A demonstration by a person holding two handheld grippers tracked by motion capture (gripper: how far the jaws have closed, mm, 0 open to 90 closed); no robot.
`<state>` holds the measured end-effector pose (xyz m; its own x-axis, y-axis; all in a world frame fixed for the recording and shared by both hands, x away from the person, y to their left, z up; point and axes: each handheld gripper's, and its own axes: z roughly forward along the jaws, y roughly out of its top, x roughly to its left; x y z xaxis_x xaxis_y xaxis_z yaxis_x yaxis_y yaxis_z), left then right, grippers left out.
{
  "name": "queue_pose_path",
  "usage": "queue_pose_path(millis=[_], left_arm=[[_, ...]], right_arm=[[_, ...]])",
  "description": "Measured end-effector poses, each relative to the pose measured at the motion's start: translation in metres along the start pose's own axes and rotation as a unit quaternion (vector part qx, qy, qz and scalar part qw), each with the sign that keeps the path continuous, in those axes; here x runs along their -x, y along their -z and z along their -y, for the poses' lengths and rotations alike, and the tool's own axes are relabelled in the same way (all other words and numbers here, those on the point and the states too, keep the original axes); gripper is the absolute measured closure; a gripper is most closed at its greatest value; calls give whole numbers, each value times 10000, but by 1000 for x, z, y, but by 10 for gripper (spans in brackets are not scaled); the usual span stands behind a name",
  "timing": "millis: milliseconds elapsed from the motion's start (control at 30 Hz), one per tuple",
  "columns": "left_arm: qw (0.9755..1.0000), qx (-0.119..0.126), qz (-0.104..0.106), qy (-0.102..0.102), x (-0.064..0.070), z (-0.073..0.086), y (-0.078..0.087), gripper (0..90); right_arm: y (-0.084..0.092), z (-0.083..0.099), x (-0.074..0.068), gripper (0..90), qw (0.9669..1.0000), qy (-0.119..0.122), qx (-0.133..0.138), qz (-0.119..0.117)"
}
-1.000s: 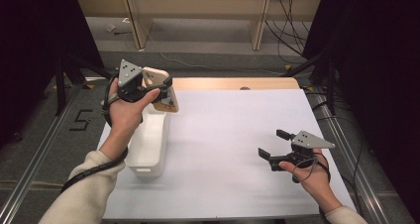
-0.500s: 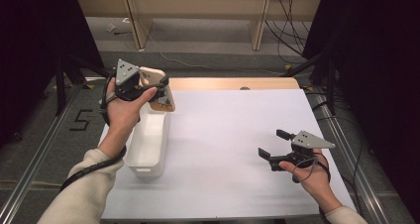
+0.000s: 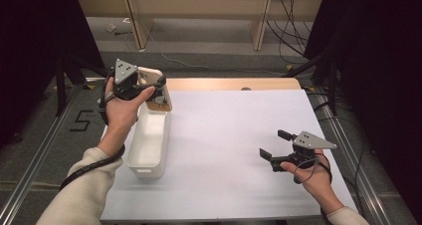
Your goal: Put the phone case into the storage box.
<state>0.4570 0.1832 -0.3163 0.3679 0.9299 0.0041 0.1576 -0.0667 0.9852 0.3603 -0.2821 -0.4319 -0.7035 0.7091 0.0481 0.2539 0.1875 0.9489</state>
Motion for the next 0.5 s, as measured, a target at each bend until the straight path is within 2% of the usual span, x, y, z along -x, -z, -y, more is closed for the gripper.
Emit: queue_pose_path(millis=[500], left_arm=[[9999, -76, -117, 16, -7, 3, -4, 103]], right_arm=[[0, 0, 0, 41, 10000, 0, -1, -4]])
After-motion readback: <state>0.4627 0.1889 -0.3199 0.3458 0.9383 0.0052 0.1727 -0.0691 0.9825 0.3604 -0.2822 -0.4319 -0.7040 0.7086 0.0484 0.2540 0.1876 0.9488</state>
